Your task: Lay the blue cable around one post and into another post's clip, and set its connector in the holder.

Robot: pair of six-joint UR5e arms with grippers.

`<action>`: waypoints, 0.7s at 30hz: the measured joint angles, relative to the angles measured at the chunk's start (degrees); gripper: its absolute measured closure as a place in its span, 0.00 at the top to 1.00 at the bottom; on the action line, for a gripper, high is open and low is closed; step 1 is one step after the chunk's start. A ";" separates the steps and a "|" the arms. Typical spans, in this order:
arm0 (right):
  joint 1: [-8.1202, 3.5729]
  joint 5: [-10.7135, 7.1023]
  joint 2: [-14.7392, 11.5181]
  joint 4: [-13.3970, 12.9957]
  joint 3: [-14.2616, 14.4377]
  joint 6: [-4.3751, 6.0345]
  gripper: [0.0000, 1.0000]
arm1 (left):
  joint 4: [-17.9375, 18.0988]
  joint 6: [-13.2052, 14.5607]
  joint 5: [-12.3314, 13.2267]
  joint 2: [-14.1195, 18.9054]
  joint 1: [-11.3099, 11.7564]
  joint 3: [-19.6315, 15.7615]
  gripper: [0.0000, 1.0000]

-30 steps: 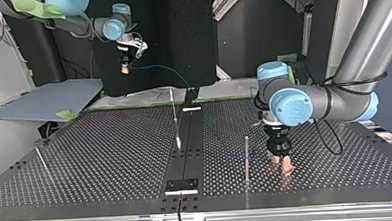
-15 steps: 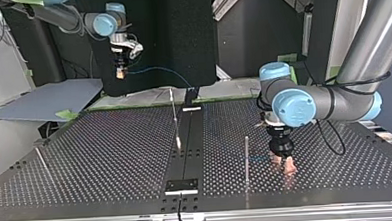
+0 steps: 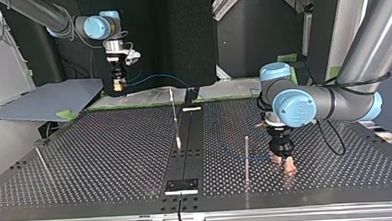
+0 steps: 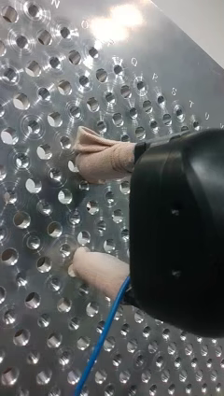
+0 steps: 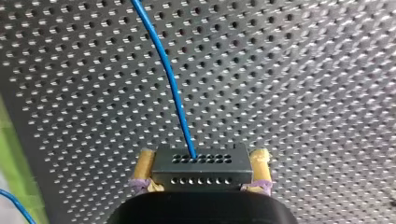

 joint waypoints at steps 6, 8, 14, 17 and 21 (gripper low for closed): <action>-0.47 -0.17 -2.80 0.05 -0.15 0.03 0.03 | -0.07 0.00 0.28 -0.02 0.00 0.03 1.00; -0.61 -0.10 -3.66 0.21 -0.22 0.02 0.03 | -0.10 0.01 0.30 -0.02 0.00 0.07 1.00; -0.95 0.10 -6.53 0.58 -0.08 -0.19 0.03 | -0.17 0.02 0.32 -0.01 -0.01 0.09 1.00; -1.03 0.16 -7.99 0.13 0.65 -0.46 0.03 | -0.31 -0.40 0.34 -0.02 -0.01 0.08 1.00; -1.15 0.22 -10.01 -0.81 1.39 -0.67 0.03 | -0.51 -2.08 1.35 -0.02 0.09 0.06 1.00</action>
